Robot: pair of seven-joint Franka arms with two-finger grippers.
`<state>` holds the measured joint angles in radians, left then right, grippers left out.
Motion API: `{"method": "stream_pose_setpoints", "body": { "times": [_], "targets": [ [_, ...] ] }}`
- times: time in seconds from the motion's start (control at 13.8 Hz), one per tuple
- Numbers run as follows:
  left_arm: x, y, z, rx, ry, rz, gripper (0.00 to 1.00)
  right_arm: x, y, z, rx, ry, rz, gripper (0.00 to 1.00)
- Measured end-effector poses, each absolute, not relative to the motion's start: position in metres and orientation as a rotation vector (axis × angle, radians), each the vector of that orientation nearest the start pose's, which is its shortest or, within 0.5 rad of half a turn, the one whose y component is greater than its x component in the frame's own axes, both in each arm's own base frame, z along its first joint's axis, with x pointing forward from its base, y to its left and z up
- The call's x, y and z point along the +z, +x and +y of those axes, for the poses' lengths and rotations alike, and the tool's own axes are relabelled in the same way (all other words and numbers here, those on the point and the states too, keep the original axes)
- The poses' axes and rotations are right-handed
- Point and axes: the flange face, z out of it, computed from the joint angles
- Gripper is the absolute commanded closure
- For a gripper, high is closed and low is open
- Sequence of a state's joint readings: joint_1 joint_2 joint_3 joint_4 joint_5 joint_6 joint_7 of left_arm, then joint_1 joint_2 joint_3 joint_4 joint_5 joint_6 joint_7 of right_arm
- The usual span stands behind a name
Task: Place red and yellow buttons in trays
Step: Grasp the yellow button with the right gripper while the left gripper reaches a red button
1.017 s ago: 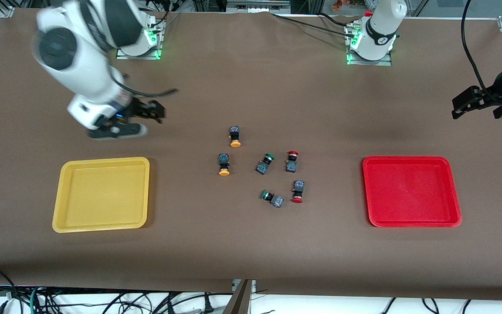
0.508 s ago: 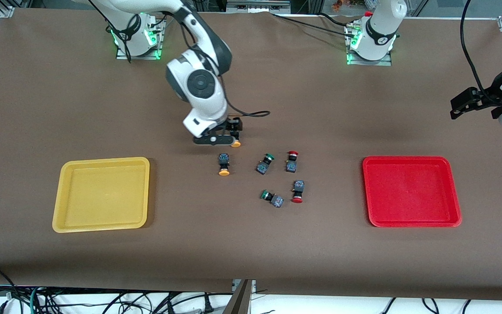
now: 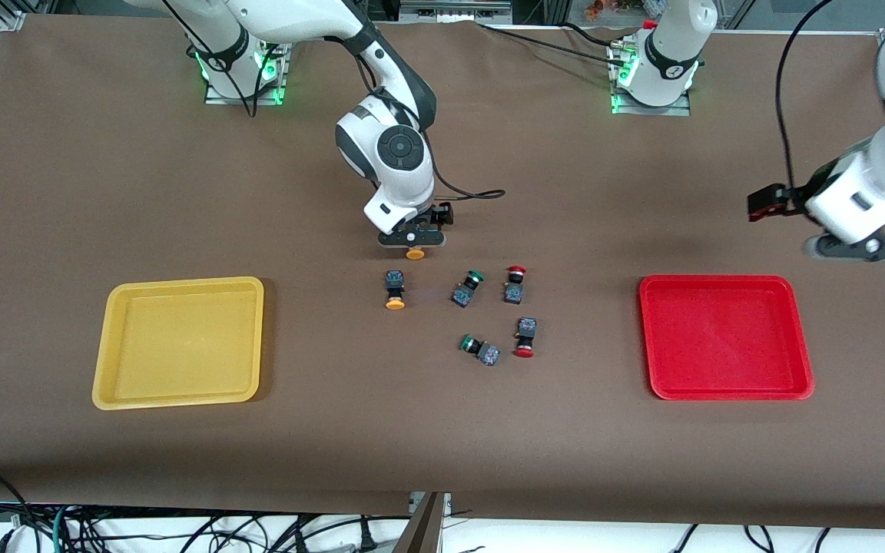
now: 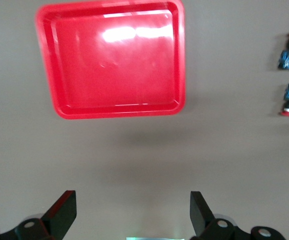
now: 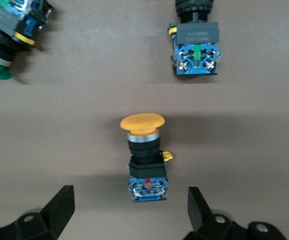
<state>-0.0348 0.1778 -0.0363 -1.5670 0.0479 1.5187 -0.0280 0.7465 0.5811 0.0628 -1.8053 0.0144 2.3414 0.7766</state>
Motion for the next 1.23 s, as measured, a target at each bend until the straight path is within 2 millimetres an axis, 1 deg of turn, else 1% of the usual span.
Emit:
{"method": "stream_pose_setpoints", "body": {
  "times": [0.15,0.22,0.29,0.36,0.51,0.65,0.8,0.87,1.02,1.09,1.16,1.23],
  "targets": [
    [0.484,0.607,-0.052,0.365,-3.098,0.103,0.00,0.208,0.443,0.464,0.106,-3.147,-0.027,0.01],
    [0.465,0.617,-0.060,0.358,-3.112,0.118,0.00,0.201,0.439,0.462,0.100,-3.144,-0.031,0.03],
    [0.446,0.625,-0.073,0.343,-3.136,0.135,0.00,0.195,0.435,0.460,0.098,-3.144,-0.035,0.11],
    [0.427,0.633,-0.090,0.330,-3.162,0.157,0.00,0.191,0.433,0.458,0.098,-3.144,-0.037,0.24],
    [0.392,0.640,-0.128,0.328,-3.195,0.208,0.00,0.190,0.432,0.458,0.097,-3.144,-0.037,0.50],
    [0.357,0.647,-0.169,0.263,-3.202,0.235,0.00,0.190,0.432,0.458,0.096,-3.144,-0.035,0.67],
    [0.330,0.650,-0.203,0.197,-3.214,0.205,0.00,0.190,0.433,0.457,0.094,-3.144,-0.031,0.85],
    [0.319,0.651,-0.220,0.162,-3.223,0.188,0.00,0.192,0.435,0.456,0.088,-3.142,-0.028,0.87],
    [0.300,0.654,-0.257,0.072,-3.240,0.181,0.00,0.197,0.446,0.449,0.073,-3.145,-0.016,0.87],
    [0.289,0.656,-0.277,0.019,-3.250,0.193,0.00,0.205,0.454,0.444,0.076,-3.157,-0.014,0.87],
    [0.276,0.658,-0.292,-0.032,-3.260,0.202,0.00,0.219,0.465,0.437,0.090,-3.178,-0.027,0.87],
    [0.263,0.660,-0.301,-0.067,-3.265,0.211,0.00,0.238,0.478,0.425,0.110,-3.202,-0.057,0.87]
  ]
}}
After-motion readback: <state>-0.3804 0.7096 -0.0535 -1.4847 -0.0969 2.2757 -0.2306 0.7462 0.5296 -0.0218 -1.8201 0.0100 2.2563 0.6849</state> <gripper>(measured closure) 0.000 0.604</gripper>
